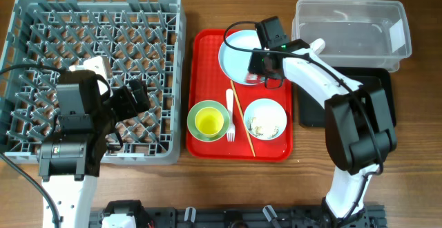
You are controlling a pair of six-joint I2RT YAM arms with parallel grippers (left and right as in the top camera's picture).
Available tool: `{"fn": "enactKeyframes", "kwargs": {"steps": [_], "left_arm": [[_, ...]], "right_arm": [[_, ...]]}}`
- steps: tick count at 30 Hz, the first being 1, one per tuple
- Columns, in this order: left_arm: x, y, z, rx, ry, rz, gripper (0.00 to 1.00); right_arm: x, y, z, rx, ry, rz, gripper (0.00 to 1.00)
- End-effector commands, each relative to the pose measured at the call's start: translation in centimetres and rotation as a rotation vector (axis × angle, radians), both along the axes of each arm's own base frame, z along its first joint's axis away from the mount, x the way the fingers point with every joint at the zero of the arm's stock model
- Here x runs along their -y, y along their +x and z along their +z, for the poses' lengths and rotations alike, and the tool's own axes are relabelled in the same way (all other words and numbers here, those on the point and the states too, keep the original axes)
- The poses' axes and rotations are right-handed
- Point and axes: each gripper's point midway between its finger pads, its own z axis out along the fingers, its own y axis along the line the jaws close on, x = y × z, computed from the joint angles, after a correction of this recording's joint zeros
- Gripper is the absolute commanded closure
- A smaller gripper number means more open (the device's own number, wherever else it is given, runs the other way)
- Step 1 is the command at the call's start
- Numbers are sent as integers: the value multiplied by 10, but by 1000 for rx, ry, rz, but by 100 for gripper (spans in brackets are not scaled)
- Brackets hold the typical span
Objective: Sort waste into correct bins and load items into the dishwasher rack
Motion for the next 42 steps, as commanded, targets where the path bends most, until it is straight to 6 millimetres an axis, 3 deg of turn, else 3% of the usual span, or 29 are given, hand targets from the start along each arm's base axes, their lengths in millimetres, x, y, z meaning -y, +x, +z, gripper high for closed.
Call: {"fn": "enactKeyframes", "kwargs": {"steps": [1, 8, 10, 13, 15, 16, 17, 18, 20, 21, 22, 25, 26, 28, 30, 32, 36, 38, 42], "left_arm": [[-1, 2, 6, 15, 11, 5, 0], [-1, 2, 6, 15, 11, 5, 0], [-1, 2, 6, 15, 11, 5, 0], [-1, 2, 6, 15, 11, 5, 0], [-1, 2, 6, 16, 11, 5, 0], [-1, 2, 6, 15, 11, 5, 0], [-1, 2, 6, 16, 11, 5, 0], [-1, 2, 6, 15, 11, 5, 0], [-1, 2, 6, 16, 11, 5, 0], [-1, 2, 6, 16, 11, 5, 0], [-1, 2, 6, 16, 11, 5, 0], [-1, 2, 6, 16, 11, 5, 0], [-1, 2, 6, 16, 11, 5, 0], [-1, 2, 6, 16, 11, 5, 0], [-1, 2, 6, 16, 11, 5, 0], [-1, 2, 6, 16, 11, 5, 0], [-1, 2, 6, 16, 11, 5, 0], [-1, 2, 6, 16, 11, 5, 0], [-1, 2, 6, 15, 11, 5, 0]], "right_arm": [[-2, -4, -6, -26, 20, -8, 71], [2, -16, -11, -76, 3, -14, 81], [2, -16, -11, -78, 3, -12, 96], [0, -13, -6, -65, 13, -8, 96], [4, 0, 32, 26, 31, 4, 96], [11, 9, 64, 110, 37, 9, 96], [34, 19, 107, 225, 21, -38, 95], [57, 25, 131, 292, -2, -94, 96], [106, 32, 158, 371, -73, -217, 96], [125, 34, 161, 383, -97, -261, 92], [144, 37, 160, 385, -107, -304, 77], [165, 48, 161, 409, -82, -290, 34], [162, 48, 167, 422, -60, -232, 23], [152, 39, 188, 452, -31, -152, 19], [151, 7, 218, 456, -20, -146, 18], [139, -41, 230, 376, 33, -105, 20], [103, -99, 200, 148, 108, 20, 22], [65, -121, 175, 60, 129, 159, 25], [22, -143, 126, -32, 86, 247, 37]]}}
